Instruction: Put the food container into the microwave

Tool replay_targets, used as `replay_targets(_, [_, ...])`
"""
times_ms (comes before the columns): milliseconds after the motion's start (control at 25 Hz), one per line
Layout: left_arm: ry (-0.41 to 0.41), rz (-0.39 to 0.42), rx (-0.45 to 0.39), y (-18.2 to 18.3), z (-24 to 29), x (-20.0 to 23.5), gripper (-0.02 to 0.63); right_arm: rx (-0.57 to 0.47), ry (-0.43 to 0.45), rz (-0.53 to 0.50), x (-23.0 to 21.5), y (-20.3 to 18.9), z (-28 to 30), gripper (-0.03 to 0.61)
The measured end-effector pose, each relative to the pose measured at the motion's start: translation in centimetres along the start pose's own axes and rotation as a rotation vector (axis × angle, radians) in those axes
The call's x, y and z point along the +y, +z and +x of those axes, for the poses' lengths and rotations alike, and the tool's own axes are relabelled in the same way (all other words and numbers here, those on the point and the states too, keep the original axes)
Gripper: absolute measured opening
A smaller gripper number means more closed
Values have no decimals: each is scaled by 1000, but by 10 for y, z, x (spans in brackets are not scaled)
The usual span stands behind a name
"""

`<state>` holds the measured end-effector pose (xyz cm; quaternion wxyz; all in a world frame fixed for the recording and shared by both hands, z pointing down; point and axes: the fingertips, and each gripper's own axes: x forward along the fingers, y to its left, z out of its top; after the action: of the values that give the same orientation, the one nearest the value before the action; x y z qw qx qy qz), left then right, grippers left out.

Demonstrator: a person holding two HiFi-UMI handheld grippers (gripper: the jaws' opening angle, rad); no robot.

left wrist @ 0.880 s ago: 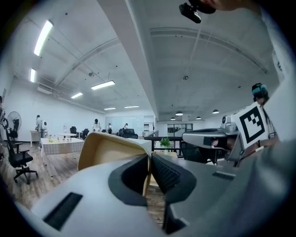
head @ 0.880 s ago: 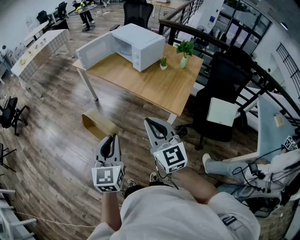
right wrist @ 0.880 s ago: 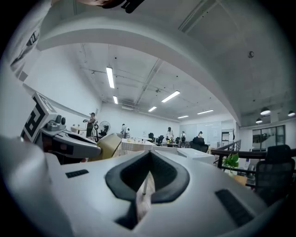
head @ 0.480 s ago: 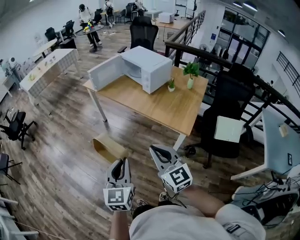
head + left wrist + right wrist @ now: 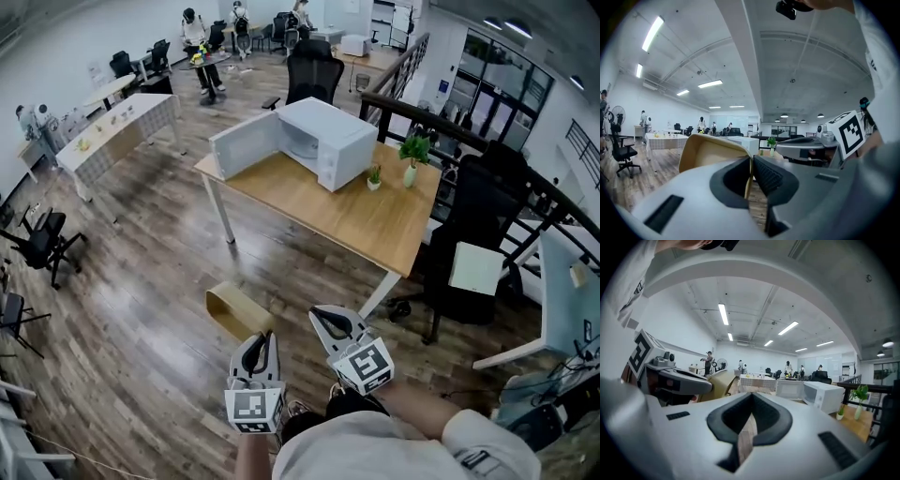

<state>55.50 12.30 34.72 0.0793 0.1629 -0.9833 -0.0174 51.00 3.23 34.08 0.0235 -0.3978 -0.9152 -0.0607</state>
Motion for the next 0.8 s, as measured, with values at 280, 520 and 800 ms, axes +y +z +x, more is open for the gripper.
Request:
replay_targets(280, [25,-41,30,-23,2,24,34,36,12,5,1,-14,25,5])
replay_targets(520, [22,-36,46,-18,45,42,34,42,21,17,-26,-22,62,5])
replay_targets(800, [21,30,61,1,137,76,34,9,13,54,-99,-18,133,5])
